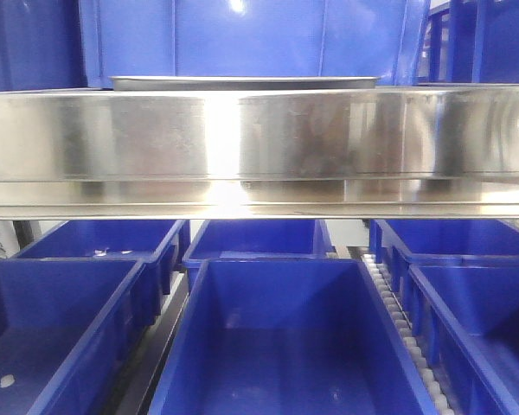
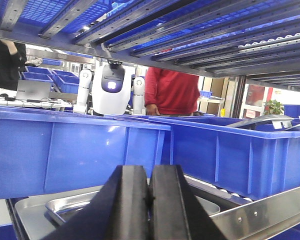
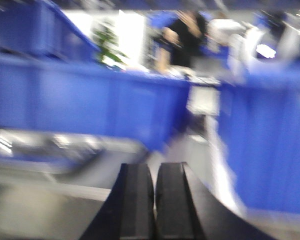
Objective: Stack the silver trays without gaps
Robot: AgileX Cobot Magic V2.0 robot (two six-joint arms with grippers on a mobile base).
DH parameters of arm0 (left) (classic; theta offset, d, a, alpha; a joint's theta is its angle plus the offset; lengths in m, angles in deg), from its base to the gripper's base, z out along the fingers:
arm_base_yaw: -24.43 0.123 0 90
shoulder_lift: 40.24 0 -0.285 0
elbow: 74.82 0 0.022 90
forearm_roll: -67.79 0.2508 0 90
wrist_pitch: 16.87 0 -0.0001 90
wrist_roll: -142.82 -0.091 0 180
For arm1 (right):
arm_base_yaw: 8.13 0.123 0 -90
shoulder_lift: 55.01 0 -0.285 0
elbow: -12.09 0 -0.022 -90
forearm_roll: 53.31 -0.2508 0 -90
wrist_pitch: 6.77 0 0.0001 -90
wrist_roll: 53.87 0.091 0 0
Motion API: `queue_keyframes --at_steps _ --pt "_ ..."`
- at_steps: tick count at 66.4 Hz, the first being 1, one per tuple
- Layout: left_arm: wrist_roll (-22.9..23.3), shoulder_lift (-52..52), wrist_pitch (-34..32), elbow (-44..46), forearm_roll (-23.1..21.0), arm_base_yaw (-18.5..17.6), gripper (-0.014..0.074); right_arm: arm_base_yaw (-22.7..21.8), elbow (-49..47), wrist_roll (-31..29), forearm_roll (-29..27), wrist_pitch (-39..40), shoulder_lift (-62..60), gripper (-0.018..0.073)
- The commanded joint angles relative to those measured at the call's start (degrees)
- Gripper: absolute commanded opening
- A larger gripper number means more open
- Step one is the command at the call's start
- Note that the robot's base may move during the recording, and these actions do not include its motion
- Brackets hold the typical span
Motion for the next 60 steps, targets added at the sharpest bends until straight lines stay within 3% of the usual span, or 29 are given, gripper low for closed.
queue_keyframes --at_steps 1,11,21,60 --pt "-0.07 0.29 -0.89 -0.02 0.22 -0.42 -0.0013 -3.25 4.34 -1.02 -1.01 1.54 -4.11 -0.0017" --pt "-0.07 0.29 -0.89 -0.02 0.22 -0.42 -0.0013 -6.04 7.05 -1.02 -1.01 0.23 -12.29 -0.0017" --pt "-0.07 0.43 -0.89 -0.02 0.22 -0.42 -0.0013 -6.69 7.05 -1.02 -1.01 -4.56 -12.35 -0.0017" --pt "-0.07 0.43 -0.89 -0.02 0.22 -0.42 -0.0013 -6.69 7.05 -1.02 -1.01 -3.15 -12.35 -0.0017"
